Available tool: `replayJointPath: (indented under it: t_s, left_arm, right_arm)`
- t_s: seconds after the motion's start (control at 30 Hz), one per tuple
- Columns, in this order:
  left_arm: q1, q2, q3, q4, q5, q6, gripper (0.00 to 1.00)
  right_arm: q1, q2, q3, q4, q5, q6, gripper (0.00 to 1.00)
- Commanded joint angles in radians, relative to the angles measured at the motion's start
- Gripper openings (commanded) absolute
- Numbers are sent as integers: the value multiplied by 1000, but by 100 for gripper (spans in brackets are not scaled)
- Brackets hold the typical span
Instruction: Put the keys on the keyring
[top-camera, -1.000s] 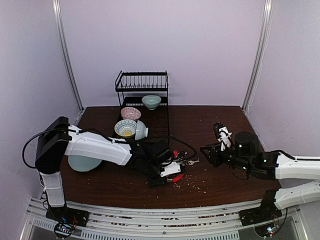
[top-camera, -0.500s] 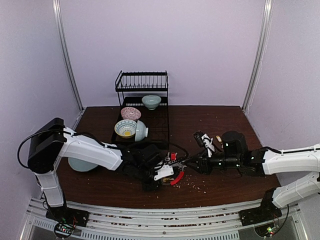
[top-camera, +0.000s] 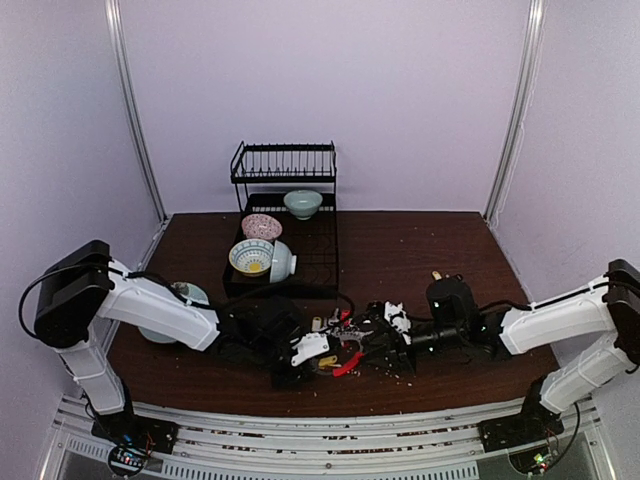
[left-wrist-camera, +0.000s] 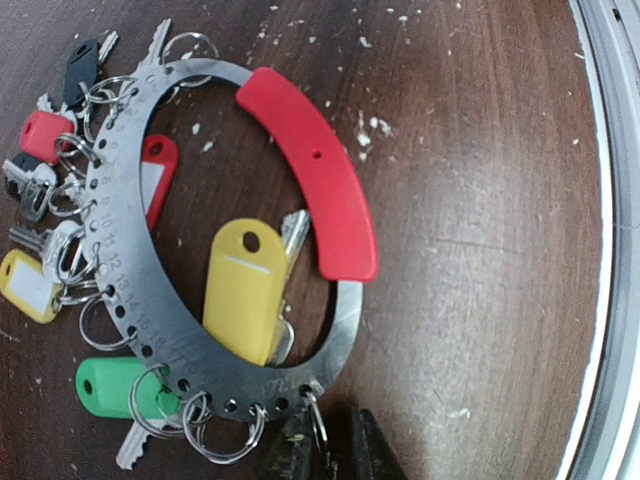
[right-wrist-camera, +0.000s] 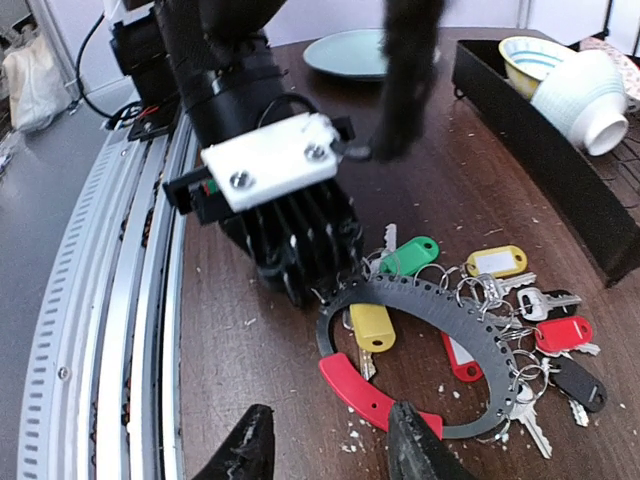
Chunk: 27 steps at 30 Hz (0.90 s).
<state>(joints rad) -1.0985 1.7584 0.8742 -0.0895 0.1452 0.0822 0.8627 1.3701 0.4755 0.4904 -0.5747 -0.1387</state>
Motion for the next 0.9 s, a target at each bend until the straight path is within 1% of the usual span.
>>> replayJointPath:
  t_s: [0.0, 0.07, 0.13, 0.2, 0.33, 0.53, 0.63, 0.73, 0.87]
  left_arm:
    - [10, -47, -96, 126, -8, -35, 10]
    - [12, -43, -99, 141, 5, -36, 0]
    - [12, -44, -112, 160, 30, -32, 0]
    - [14, -56, -134, 185, 45, -32, 0]
    - [18, -117, -185, 231, 44, -25, 0]
    - [23, -171, -219, 266, 46, -13, 0]
    - [28, -170, -222, 275, 62, -9, 0]
    - [31, -168, -222, 274, 77, -2, 0]
    - [31, -171, -218, 269, 86, 3, 0]
  right_arm:
    - [3, 81, 48, 51, -101, -200, 40]
    - [15, 133, 81, 19, -83, -284, 40]
    - [34, 191, 127, 0, -69, -342, 39]
    - [56, 256, 181, -5, -59, -385, 36]
    - [103, 355, 238, 46, -55, -463, 31]
    - [109, 444, 255, 150, -62, -453, 25]
    - [114, 470, 250, 188, -53, -438, 25]
    - [132, 495, 246, 242, -13, -420, 25]
    - [136, 538, 269, 285, 3, -393, 26]
